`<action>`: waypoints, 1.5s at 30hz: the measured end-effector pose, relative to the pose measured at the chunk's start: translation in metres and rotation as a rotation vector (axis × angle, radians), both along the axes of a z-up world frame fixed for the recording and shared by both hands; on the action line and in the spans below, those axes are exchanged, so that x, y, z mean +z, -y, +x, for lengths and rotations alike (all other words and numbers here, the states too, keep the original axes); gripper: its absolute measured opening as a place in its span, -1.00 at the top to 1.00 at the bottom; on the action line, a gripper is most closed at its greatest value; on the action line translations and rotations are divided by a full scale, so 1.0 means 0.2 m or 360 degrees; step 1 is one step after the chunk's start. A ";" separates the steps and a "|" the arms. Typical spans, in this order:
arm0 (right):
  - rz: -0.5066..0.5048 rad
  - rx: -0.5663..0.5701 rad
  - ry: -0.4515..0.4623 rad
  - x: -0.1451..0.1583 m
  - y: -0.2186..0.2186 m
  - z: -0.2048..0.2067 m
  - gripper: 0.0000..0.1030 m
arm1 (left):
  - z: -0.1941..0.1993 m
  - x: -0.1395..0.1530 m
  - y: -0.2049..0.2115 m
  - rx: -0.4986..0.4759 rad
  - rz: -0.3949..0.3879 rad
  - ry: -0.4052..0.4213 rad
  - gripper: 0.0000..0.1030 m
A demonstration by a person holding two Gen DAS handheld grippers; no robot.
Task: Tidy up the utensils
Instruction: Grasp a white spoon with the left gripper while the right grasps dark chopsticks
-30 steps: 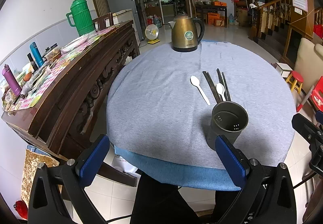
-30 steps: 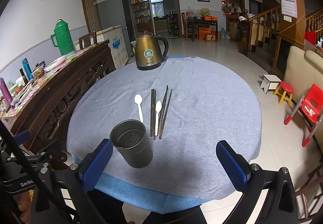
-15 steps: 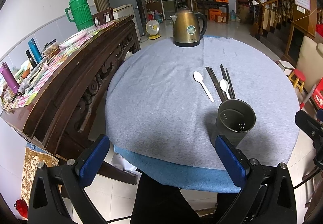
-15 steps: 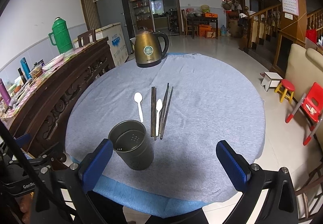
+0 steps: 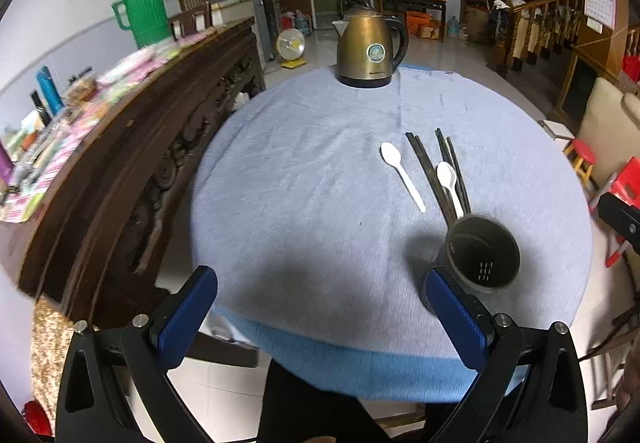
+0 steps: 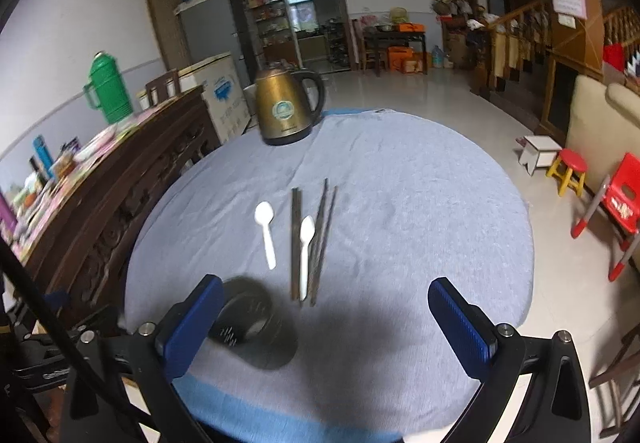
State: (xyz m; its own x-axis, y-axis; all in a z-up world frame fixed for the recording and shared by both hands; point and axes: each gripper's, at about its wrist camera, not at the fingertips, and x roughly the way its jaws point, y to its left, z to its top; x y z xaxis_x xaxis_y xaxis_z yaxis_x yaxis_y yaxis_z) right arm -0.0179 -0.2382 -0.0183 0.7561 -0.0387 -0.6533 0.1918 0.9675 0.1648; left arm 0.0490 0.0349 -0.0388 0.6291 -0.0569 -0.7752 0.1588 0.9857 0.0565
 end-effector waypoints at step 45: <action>0.0368 0.0076 -0.0716 -0.79 0.32 1.71 0.65 | 1.48 -0.73 0.58 -0.0017 -0.0224 -0.0602 0.02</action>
State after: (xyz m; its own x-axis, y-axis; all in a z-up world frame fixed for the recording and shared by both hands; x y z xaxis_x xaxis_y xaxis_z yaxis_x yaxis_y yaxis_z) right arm 0.3238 -0.3026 -0.1768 0.3955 0.1732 -0.9020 0.2495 0.9249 0.2870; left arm 0.3448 -0.0820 -0.1856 0.2998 -0.1839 -0.9361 0.1529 0.9778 -0.1431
